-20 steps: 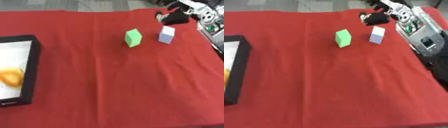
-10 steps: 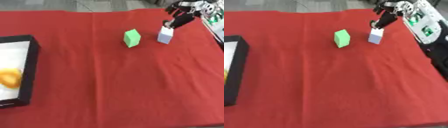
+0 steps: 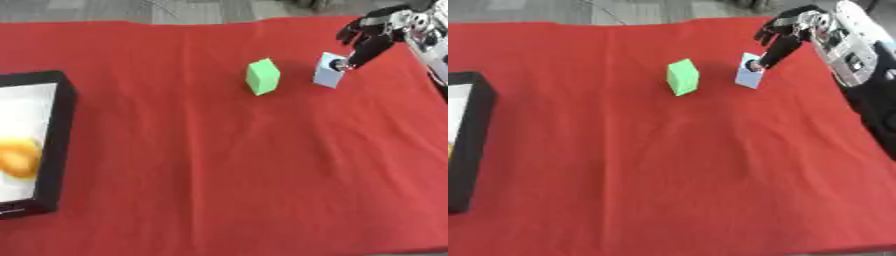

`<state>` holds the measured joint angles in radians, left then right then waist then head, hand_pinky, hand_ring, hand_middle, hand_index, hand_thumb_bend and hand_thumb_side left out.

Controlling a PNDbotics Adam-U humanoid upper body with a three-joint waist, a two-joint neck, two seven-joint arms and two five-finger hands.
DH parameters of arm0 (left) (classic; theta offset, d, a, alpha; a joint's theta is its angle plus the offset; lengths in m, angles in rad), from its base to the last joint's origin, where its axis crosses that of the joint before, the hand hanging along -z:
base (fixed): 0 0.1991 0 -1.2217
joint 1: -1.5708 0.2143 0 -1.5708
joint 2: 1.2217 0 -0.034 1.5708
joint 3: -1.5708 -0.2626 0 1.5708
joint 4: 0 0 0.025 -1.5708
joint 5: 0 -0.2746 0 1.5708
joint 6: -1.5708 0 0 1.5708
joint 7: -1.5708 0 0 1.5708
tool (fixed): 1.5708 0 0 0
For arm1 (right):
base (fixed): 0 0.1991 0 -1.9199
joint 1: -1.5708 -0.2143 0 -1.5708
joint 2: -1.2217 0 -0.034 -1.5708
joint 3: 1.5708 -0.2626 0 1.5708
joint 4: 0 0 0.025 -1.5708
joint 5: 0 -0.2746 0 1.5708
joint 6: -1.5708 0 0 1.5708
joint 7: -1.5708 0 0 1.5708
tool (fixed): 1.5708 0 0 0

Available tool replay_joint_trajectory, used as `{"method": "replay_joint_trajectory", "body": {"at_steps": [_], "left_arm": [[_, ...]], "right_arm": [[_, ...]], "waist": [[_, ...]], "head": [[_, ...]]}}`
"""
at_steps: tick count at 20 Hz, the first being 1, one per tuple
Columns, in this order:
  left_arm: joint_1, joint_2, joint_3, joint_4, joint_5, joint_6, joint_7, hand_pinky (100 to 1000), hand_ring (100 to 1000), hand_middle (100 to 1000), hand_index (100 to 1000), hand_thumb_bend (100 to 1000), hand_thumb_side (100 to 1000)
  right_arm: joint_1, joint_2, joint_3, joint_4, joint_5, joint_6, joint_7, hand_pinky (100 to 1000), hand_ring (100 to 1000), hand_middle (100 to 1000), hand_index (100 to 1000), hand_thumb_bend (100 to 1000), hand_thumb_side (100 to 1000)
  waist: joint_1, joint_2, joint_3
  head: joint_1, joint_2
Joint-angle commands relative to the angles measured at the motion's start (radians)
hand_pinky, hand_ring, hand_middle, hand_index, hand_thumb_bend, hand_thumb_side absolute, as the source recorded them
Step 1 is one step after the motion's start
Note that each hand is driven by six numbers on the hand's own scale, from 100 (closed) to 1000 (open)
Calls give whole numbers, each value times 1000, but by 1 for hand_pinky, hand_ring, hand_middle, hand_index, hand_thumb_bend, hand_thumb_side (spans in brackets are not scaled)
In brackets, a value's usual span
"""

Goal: Pick up the objects with one hand, pass them to the other hand, and then place them into the box on the other side of the table.

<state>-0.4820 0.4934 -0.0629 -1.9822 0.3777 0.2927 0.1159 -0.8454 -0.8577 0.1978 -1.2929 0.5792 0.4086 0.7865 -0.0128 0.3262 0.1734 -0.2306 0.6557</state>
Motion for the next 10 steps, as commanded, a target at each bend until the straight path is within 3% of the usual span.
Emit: {"method": "replay_joint_trajectory", "body": {"at_steps": [1,10], "left_arm": [[-6,12,4,-17,2,7,0,874,773,742,803,100,848],[-9,7,2,-18,0,15,-2,873,771,735,796,100,846]], "right_arm": [[-22,-25,-13,4,50,2,4,942,927,899,946,348,240],[-15,-15,2,41,132,-18,0,947,933,901,945,420,227]], "waist": [[2,-17,2],[5,-8,6]], "head": [[-3,-16],[-4,-20]]}}
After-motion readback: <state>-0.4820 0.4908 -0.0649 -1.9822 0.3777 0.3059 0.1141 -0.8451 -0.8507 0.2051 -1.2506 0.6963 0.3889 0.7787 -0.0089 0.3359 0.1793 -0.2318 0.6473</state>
